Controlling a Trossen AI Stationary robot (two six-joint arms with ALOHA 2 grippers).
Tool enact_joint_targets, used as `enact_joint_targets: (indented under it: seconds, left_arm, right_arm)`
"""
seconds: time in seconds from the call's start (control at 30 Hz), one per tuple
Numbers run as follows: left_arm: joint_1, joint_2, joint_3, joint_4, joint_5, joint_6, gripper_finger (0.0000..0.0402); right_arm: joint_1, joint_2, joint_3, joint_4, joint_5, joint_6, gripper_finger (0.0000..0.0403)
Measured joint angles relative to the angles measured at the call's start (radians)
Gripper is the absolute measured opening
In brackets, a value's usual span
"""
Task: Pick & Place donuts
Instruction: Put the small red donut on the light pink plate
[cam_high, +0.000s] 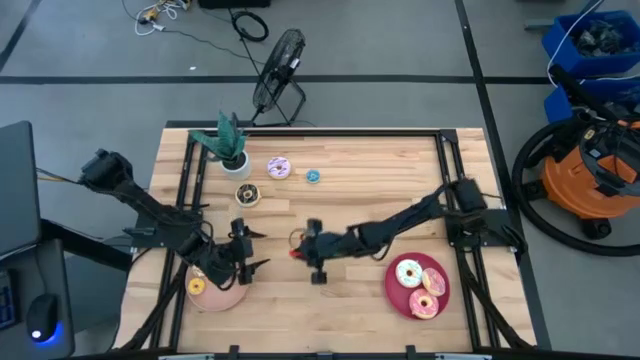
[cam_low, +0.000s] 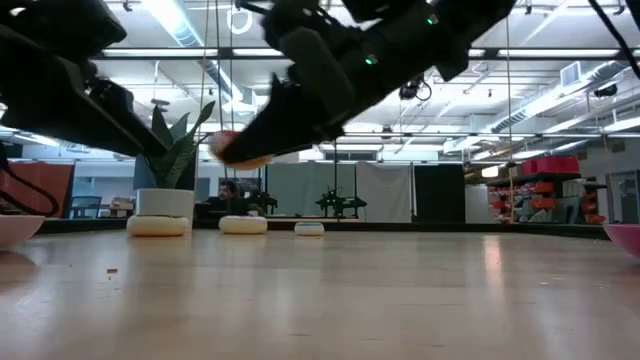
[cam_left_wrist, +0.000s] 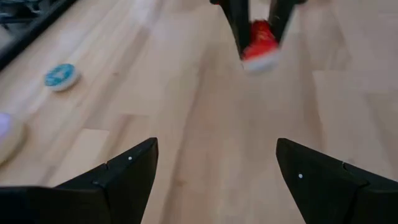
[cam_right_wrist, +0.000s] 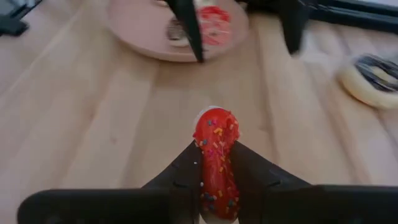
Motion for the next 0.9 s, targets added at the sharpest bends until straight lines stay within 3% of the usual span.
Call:
enact_joint_targets:
  seconds: [0.2,0.43,0.7,0.9]
  left_arm:
    - [-0.056,0.132,0.000,0.224,0.012,0.029,0.0335]
    - [-0.072,0.233,0.000,0.474,0.021,0.044,0.0335]
    - [-0.021,0.306,0.001,0.537,0.123,-0.002,0.0334]
    - [0.003,0.408,0.000,0.584,0.127,0.026,0.0334]
  right_arm:
    - [0.061,0.072,0.122,-0.077,0.085,-0.083,0.0071]
    - [0.116,0.073,0.143,-0.083,0.182,-0.117,0.0071]
    - [0.114,0.075,0.145,-0.128,0.129,0.010,0.0079]
    - [0.115,0.149,0.146,-0.082,0.110,0.058,0.0124]
